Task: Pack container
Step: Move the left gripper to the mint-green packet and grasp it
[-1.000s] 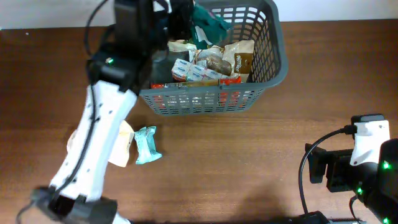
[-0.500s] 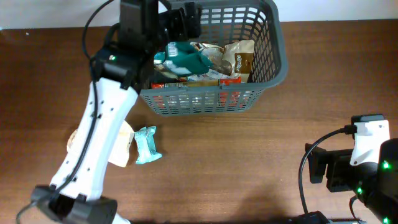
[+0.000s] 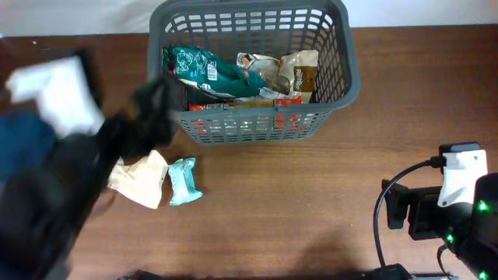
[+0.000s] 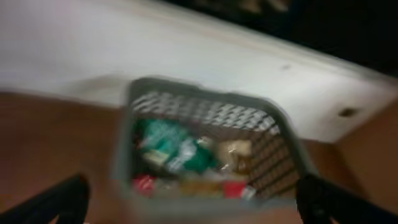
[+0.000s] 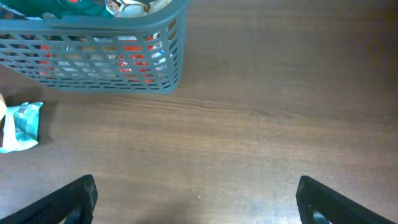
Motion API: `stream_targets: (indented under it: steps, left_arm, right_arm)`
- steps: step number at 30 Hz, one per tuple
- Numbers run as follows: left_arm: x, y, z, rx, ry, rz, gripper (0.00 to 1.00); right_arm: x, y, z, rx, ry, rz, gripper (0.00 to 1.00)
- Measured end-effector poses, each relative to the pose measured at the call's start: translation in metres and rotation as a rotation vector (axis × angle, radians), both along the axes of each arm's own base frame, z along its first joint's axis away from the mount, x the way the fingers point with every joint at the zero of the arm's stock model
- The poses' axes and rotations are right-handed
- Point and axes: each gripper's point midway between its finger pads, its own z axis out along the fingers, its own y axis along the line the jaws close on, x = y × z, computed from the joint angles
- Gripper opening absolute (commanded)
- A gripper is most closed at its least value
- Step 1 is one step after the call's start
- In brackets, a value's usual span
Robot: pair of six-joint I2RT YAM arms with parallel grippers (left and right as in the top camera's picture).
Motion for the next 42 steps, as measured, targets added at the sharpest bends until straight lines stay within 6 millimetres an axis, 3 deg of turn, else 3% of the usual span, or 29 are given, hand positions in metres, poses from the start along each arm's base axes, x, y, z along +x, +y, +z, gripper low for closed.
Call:
stream_targets:
  steps: [5,10,15,17,23,28,34,42]
  left_arm:
    - [-0.036,0.037,-0.029,-0.001,0.079,0.149,0.99]
    - [-0.056,0.061,-0.097,-0.048,0.223,0.295,0.99]
    - [-0.058,0.058,-0.178,-0.059,0.432,0.329,0.99]
    - [-0.059,0.054,-0.221,-0.047,0.558,0.33,0.99]
    - [-0.072,0.049,-0.288,-0.03,0.68,0.309,1.0]
    - [-0.08,0.044,-0.322,-0.05,0.634,0.269,1.0]
    - [-0.055,0.02,-0.355,-0.039,0.61,0.152,1.0]
    - [-0.022,0.018,-0.392,0.135,0.71,0.134,0.96]
  right_arm:
    - [0.0,0.0,0.0,0.0,0.001,0.0,0.99]
    - [0.0,0.0,0.0,0.0,0.0,0.0,0.99]
    - [0.0,0.0,0.0,0.0,0.0,0.0,0.99]
    - [0.0,0.0,0.0,0.0,0.0,0.0,0.99]
    - [0.0,0.0,-0.001,-0.001,0.003,0.001,0.99]
    - [0.0,0.0,-0.001,-0.001,0.004,0.0,0.99]
    - [0.0,0.0,-0.001,-0.001,0.003,0.0,0.99]
    - [0.0,0.0,-0.001,-0.001,0.003,0.0,0.99]
